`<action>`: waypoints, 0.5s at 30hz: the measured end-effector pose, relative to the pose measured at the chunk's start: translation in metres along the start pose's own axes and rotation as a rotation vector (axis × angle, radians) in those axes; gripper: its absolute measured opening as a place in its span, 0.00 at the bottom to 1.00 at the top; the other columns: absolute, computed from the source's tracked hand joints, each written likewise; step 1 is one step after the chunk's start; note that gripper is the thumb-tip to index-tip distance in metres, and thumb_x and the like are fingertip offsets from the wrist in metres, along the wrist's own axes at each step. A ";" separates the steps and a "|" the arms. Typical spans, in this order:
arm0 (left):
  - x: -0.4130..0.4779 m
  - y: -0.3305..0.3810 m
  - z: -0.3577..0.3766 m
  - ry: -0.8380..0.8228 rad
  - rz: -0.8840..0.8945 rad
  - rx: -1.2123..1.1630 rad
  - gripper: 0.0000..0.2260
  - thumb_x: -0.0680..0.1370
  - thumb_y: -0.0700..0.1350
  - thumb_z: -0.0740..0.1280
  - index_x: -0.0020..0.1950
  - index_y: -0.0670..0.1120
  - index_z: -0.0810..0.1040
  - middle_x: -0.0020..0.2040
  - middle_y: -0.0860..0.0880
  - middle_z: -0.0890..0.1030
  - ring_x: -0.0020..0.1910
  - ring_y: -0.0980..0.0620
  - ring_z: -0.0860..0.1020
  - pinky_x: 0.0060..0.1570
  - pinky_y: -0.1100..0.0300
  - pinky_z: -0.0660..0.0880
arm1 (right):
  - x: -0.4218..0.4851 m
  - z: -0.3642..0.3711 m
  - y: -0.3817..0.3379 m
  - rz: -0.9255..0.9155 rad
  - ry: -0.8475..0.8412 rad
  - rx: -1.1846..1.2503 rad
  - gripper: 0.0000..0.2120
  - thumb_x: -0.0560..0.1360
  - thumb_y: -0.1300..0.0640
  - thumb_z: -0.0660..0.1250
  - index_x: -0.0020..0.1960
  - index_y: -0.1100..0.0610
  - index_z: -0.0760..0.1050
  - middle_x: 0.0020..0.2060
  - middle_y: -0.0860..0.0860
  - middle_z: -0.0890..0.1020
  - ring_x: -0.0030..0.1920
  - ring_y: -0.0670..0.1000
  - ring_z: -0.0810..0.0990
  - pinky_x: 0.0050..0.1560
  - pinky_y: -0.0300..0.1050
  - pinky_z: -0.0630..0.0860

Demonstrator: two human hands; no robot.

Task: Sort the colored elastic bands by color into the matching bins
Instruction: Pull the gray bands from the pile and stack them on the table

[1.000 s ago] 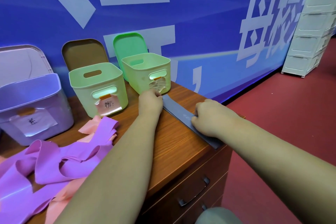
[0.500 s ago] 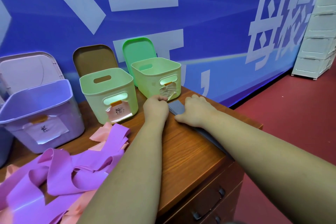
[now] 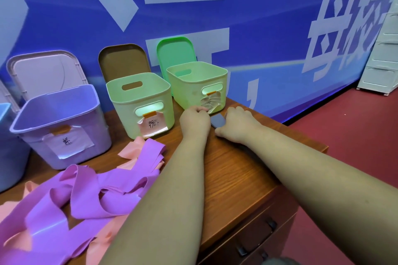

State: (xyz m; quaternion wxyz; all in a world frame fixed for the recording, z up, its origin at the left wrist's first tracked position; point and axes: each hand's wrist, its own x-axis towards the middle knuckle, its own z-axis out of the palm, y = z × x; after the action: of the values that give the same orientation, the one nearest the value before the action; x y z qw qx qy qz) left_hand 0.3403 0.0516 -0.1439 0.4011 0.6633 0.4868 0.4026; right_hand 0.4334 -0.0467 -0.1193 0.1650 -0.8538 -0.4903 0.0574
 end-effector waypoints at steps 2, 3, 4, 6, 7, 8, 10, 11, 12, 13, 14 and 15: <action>-0.004 0.003 -0.003 0.006 -0.001 -0.018 0.14 0.79 0.40 0.61 0.52 0.50 0.86 0.48 0.46 0.86 0.44 0.43 0.81 0.39 0.59 0.69 | -0.005 -0.004 -0.001 -0.011 -0.011 -0.026 0.34 0.72 0.40 0.72 0.69 0.59 0.71 0.64 0.58 0.73 0.66 0.62 0.72 0.65 0.56 0.74; -0.008 0.006 -0.005 0.009 -0.006 -0.027 0.13 0.79 0.40 0.61 0.52 0.50 0.85 0.48 0.46 0.86 0.46 0.42 0.82 0.40 0.58 0.70 | -0.008 -0.007 -0.001 -0.018 -0.016 -0.036 0.34 0.72 0.40 0.73 0.70 0.59 0.70 0.64 0.58 0.73 0.66 0.62 0.72 0.64 0.56 0.74; -0.012 0.011 -0.007 0.012 -0.005 -0.033 0.13 0.79 0.40 0.61 0.53 0.49 0.85 0.48 0.46 0.86 0.47 0.42 0.82 0.41 0.58 0.71 | -0.013 -0.010 -0.001 -0.022 -0.017 -0.039 0.35 0.72 0.40 0.73 0.70 0.59 0.70 0.65 0.58 0.73 0.66 0.62 0.72 0.64 0.56 0.74; -0.018 0.023 -0.014 0.019 -0.001 -0.042 0.13 0.80 0.40 0.62 0.55 0.48 0.85 0.51 0.45 0.86 0.52 0.41 0.82 0.47 0.56 0.76 | -0.022 -0.018 -0.001 -0.028 -0.001 -0.030 0.35 0.72 0.40 0.72 0.71 0.59 0.70 0.65 0.59 0.73 0.67 0.63 0.73 0.63 0.55 0.74; -0.020 0.030 -0.018 0.008 -0.008 -0.038 0.12 0.80 0.41 0.62 0.56 0.46 0.85 0.53 0.45 0.85 0.55 0.41 0.81 0.52 0.55 0.77 | -0.028 -0.023 -0.002 -0.039 0.014 -0.025 0.34 0.73 0.41 0.72 0.72 0.59 0.70 0.66 0.59 0.73 0.67 0.63 0.73 0.64 0.55 0.74; -0.022 0.038 -0.023 -0.010 -0.015 -0.026 0.12 0.81 0.42 0.62 0.57 0.45 0.85 0.56 0.44 0.85 0.57 0.40 0.81 0.57 0.53 0.78 | -0.033 -0.028 -0.004 -0.053 0.028 -0.022 0.33 0.74 0.42 0.71 0.72 0.58 0.70 0.66 0.59 0.73 0.67 0.63 0.73 0.64 0.55 0.73; -0.022 0.053 -0.034 -0.055 -0.033 0.003 0.13 0.80 0.45 0.64 0.59 0.42 0.85 0.58 0.42 0.85 0.59 0.38 0.81 0.61 0.51 0.79 | -0.045 -0.038 -0.010 -0.086 0.049 -0.017 0.28 0.76 0.45 0.69 0.72 0.58 0.71 0.65 0.60 0.74 0.67 0.63 0.72 0.66 0.54 0.71; -0.023 0.060 -0.042 -0.087 -0.037 0.021 0.15 0.78 0.46 0.65 0.57 0.42 0.86 0.56 0.42 0.86 0.59 0.37 0.82 0.60 0.49 0.80 | -0.051 -0.041 -0.014 -0.098 0.057 -0.017 0.26 0.78 0.46 0.68 0.72 0.57 0.72 0.64 0.60 0.75 0.66 0.63 0.72 0.66 0.54 0.70; -0.024 0.065 -0.050 -0.118 -0.032 0.037 0.16 0.75 0.47 0.64 0.56 0.43 0.86 0.55 0.42 0.86 0.58 0.36 0.83 0.59 0.47 0.81 | -0.057 -0.045 -0.019 -0.108 0.068 -0.020 0.25 0.79 0.46 0.68 0.71 0.57 0.73 0.64 0.60 0.75 0.66 0.63 0.73 0.66 0.53 0.70; -0.027 0.069 -0.062 -0.140 -0.020 0.057 0.17 0.73 0.47 0.64 0.55 0.43 0.86 0.54 0.41 0.86 0.57 0.36 0.83 0.58 0.45 0.82 | -0.061 -0.047 -0.024 -0.114 0.076 -0.019 0.24 0.79 0.45 0.67 0.69 0.57 0.75 0.63 0.59 0.76 0.65 0.62 0.74 0.65 0.52 0.71; -0.032 0.073 -0.075 -0.157 0.003 0.088 0.17 0.73 0.47 0.63 0.55 0.42 0.86 0.54 0.41 0.86 0.56 0.36 0.83 0.58 0.44 0.82 | -0.066 -0.049 -0.030 -0.126 0.081 -0.017 0.22 0.79 0.44 0.67 0.67 0.56 0.77 0.62 0.59 0.76 0.63 0.62 0.75 0.63 0.52 0.72; -0.037 0.075 -0.090 -0.168 0.031 0.128 0.17 0.73 0.46 0.63 0.54 0.42 0.86 0.54 0.41 0.86 0.55 0.36 0.84 0.58 0.44 0.83 | -0.072 -0.051 -0.036 -0.140 0.081 -0.009 0.20 0.79 0.45 0.67 0.64 0.56 0.80 0.60 0.58 0.77 0.62 0.61 0.76 0.62 0.51 0.72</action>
State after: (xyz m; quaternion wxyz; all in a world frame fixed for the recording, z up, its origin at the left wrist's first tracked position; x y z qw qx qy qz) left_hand 0.2733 0.0127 -0.0482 0.3909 0.7265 0.4660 0.3197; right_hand 0.3806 -0.1029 -0.0639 0.1844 -0.8200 -0.5418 0.0088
